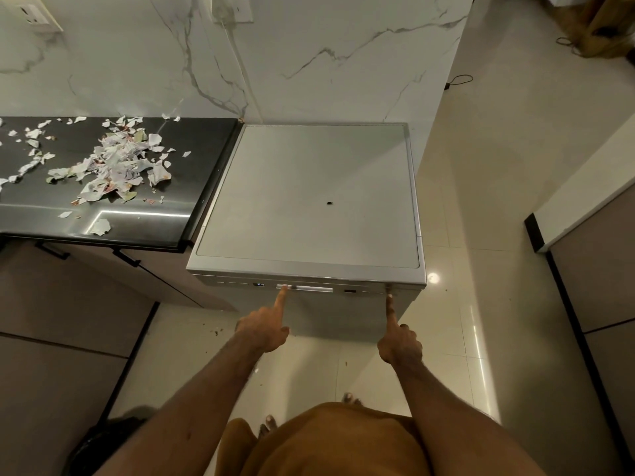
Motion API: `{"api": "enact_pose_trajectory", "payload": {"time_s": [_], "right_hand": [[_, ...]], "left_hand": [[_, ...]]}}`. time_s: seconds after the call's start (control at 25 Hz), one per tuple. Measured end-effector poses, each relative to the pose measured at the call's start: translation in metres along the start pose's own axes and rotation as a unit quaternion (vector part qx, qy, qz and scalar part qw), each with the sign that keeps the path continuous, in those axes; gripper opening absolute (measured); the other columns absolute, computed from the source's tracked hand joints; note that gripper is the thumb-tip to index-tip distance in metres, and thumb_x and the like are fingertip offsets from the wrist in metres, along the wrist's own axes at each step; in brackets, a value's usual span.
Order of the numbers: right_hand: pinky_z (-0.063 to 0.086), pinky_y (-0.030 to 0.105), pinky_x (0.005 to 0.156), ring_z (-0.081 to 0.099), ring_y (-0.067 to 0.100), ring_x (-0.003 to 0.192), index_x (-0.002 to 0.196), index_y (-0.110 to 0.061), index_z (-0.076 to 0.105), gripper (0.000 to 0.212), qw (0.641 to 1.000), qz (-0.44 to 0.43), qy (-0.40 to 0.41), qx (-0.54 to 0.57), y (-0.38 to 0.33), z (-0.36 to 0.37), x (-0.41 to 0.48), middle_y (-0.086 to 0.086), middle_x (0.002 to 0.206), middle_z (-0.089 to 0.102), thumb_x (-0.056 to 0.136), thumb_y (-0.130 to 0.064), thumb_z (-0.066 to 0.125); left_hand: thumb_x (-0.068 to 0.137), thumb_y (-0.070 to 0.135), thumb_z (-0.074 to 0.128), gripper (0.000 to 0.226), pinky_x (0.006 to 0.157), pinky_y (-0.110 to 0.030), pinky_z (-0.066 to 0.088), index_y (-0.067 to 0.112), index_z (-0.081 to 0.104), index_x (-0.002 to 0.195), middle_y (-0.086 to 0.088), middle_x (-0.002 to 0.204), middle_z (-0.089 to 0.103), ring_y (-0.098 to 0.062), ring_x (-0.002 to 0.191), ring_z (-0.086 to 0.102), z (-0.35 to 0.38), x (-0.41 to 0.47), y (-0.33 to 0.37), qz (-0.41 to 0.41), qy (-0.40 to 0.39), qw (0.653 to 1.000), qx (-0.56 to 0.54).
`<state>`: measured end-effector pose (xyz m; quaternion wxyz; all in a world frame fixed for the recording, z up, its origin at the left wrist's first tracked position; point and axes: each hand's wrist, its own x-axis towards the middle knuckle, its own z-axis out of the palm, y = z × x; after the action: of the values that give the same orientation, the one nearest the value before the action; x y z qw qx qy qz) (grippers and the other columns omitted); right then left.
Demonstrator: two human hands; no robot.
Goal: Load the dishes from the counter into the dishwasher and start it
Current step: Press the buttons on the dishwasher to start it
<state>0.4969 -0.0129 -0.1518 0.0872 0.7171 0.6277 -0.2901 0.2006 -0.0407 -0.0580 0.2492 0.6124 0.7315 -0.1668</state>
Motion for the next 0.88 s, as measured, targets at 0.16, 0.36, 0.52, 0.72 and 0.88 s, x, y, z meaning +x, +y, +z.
{"api": "enact_pose_trajectory", "payload": {"time_s": [0.16,0.36,0.52,0.72,0.88], "right_hand": [[0.054,0.049,0.091,0.061,0.035,0.112,0.147,-0.048,-0.042,0.118,0.999,-0.017,0.005,-0.03,0.007,-0.001,0.002,0.021,0.133,0.06,0.098,-0.018,0.061],[0.059,0.05,0.086,0.067,0.034,0.095,0.136,-0.054,-0.051,0.127,0.999,-0.042,-0.014,0.028,0.01,0.011,0.016,0.02,0.115,0.068,0.093,-0.011,0.062],[0.062,0.052,0.081,0.069,0.032,0.083,0.129,-0.061,-0.051,0.13,0.994,-0.061,-0.007,0.092,0.015,0.017,0.022,0.02,0.108,0.07,0.093,-0.011,0.063],[0.06,0.047,0.09,0.071,0.031,0.098,0.142,-0.06,-0.04,0.116,0.987,-0.114,-0.03,0.108,0.01,0.009,0.005,0.026,0.135,0.063,0.101,-0.02,0.06],[0.052,0.045,0.102,0.062,0.035,0.122,0.164,-0.042,-0.009,0.092,0.983,-0.154,-0.034,0.094,-0.002,0.002,-0.006,0.02,0.145,0.057,0.103,-0.027,0.058]], "left_hand": [[0.096,0.052,0.058,0.105,0.095,-0.056,0.054,0.041,-0.029,0.154,-0.014,0.125,0.069,-0.034,0.111,0.068,-0.002,0.003,0.0,0.002,0.002,1.0,0.001],[0.096,0.052,0.058,0.106,0.094,-0.055,0.055,0.041,-0.029,0.154,-0.013,0.125,0.069,-0.033,0.11,0.068,0.005,0.005,0.002,-0.002,-0.002,1.0,0.004],[0.097,0.051,0.057,0.103,0.096,-0.054,0.054,0.04,-0.028,0.155,-0.014,0.127,0.068,-0.034,0.113,0.067,0.004,0.003,0.008,0.002,-0.009,1.0,0.005],[0.097,0.05,0.057,0.104,0.096,-0.054,0.052,0.041,-0.029,0.154,-0.015,0.131,0.065,-0.035,0.116,0.065,0.006,0.001,0.01,0.008,-0.015,1.0,0.01],[0.096,0.045,0.061,0.104,0.102,-0.054,0.05,0.035,-0.02,0.16,-0.009,0.152,0.046,-0.033,0.133,0.052,0.011,0.001,0.009,0.021,0.006,1.0,-0.01]]}}
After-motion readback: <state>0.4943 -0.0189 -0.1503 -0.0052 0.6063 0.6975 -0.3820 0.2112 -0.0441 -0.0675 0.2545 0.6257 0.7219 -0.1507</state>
